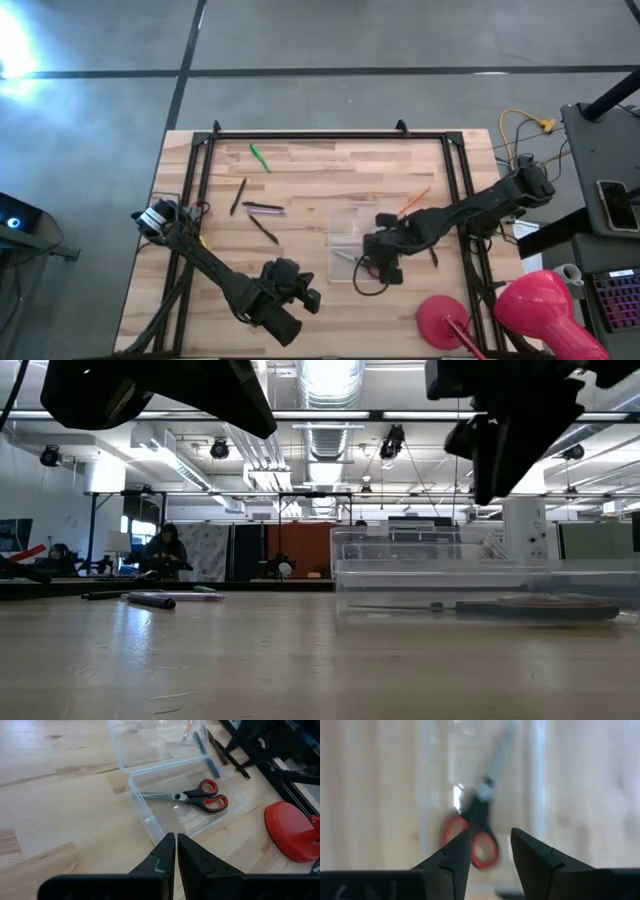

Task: Pick & place school supplies into a supply box
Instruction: Move the transparent supply box to the center of the table

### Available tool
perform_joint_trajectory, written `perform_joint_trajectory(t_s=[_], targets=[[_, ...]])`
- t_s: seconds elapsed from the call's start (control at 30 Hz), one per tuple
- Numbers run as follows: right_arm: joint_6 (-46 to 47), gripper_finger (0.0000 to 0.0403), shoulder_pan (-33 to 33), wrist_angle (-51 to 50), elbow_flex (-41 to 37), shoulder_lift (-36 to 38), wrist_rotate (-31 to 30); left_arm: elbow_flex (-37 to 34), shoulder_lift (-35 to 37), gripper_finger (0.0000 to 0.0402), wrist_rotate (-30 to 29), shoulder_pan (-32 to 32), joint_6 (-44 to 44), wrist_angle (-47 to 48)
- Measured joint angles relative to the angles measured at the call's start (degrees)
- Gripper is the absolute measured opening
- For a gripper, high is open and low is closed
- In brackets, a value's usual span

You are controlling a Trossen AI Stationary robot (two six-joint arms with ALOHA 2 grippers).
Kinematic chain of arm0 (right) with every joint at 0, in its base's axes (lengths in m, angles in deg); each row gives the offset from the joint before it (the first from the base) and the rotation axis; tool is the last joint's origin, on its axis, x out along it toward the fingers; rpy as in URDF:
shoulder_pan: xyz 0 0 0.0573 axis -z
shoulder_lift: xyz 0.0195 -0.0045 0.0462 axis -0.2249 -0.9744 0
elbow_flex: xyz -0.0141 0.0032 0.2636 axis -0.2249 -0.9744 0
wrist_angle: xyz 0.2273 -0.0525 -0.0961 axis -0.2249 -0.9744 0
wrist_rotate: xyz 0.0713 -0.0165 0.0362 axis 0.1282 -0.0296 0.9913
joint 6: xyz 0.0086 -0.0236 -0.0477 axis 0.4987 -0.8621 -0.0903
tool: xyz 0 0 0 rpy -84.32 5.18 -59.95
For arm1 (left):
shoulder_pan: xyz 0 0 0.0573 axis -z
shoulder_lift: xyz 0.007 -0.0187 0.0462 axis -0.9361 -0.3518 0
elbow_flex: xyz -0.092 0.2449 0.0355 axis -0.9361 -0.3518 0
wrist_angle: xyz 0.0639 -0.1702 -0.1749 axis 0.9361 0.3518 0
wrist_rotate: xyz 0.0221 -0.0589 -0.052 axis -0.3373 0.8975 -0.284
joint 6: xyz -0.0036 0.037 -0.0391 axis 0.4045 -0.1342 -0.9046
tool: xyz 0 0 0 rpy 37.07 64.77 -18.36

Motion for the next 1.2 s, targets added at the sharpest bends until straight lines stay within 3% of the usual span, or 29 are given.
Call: perform_joint_trajectory(t_s=[0.27,0.4,0.7,0.9,1.2], targets=[[9.3,0.0116,-1.1,-11.6,-5.9,3.5,-0.2,0.0,0.0,0.0003,0.0,0.0,0.0,0.0],[11.0,0.0104,-4.5,-9.1,-10.6,4.2,3.0,0.0,0.0,0.0003,-0.1,0.0,0.3,0.1],[12.2,0.0083,-7.9,2.9,-14.2,-2.5,6.6,-0.7,0.0,0.0003,-0.1,0.0,0.5,0.1],[9.2,0.0073,-2.4,5.7,-11.3,-7.3,-2.9,-0.8,0.0,0.0003,0.1,0.0,0.5,0.1],[3.5,0.008,11.2,16.6,-6.1,-12.0,-5.8,-1.0,0.0,0.0003,0.2,0.0,0.4,-0.4]])
